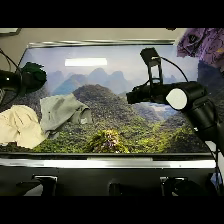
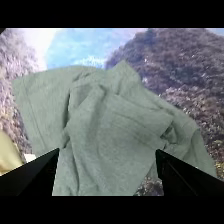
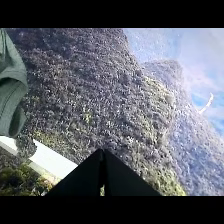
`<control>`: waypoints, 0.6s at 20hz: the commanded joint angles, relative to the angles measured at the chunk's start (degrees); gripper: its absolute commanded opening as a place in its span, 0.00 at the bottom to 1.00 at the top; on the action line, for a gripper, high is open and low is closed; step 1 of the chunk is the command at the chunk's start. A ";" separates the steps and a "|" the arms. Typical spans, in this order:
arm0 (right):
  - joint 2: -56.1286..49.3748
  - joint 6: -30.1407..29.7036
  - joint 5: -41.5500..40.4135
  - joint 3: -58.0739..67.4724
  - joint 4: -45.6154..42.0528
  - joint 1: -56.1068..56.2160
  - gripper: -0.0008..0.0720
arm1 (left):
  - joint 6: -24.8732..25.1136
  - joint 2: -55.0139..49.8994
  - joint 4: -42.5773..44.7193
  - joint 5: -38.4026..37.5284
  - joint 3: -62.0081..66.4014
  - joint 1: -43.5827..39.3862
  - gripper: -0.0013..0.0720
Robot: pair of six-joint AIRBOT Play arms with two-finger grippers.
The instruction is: Fold the clothes and pants, and hang the long-sleeved shirts on hangers.
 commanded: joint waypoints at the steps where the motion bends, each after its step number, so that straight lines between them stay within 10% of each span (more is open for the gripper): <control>1: 0.02 0.02 0.09 0.04 0.00 0.07 0.06 | -2.19 -3.52 0.87 2.60 -9.27 1.64 0.98; 12: 0.02 0.04 -1.49 0.07 0.28 0.07 0.06 | -3.10 -20.04 -0.59 25.94 -24.72 1.90 0.97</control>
